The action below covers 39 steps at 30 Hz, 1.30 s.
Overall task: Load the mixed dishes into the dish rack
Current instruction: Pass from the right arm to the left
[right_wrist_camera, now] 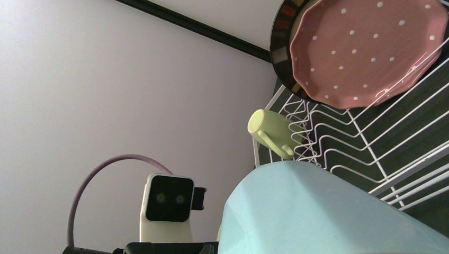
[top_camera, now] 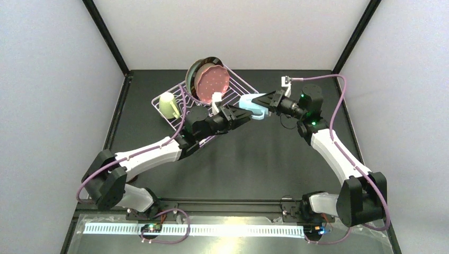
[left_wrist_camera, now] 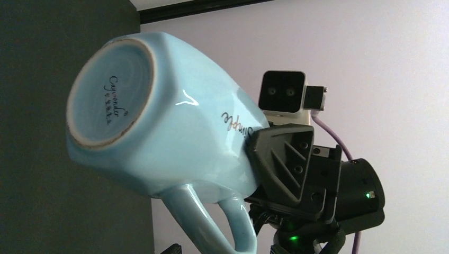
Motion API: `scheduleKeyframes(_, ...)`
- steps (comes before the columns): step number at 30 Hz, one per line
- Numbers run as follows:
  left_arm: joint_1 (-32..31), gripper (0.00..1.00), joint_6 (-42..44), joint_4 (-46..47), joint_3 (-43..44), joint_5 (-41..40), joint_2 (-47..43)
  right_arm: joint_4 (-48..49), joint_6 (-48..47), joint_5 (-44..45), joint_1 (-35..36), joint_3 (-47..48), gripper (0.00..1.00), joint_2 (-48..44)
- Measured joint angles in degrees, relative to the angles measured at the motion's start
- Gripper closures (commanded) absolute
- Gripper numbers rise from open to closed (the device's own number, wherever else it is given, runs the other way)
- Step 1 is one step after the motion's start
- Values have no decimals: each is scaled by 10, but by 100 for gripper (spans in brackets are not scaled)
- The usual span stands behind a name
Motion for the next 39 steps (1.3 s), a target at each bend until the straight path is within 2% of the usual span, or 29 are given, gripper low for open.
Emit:
scheduleKeyframes(14, 8, 5, -2, 18, 1, 13, 8, 28, 30, -39, 10, 0, 100, -1)
scheduleKeyframes(25, 8, 5, -21, 56, 43, 88, 67, 92, 43, -50, 18, 0, 100, 4)
scheduleKeyframes(39, 15, 9, -21, 63, 45, 130, 72, 122, 62, -47, 34, 0, 100, 35)
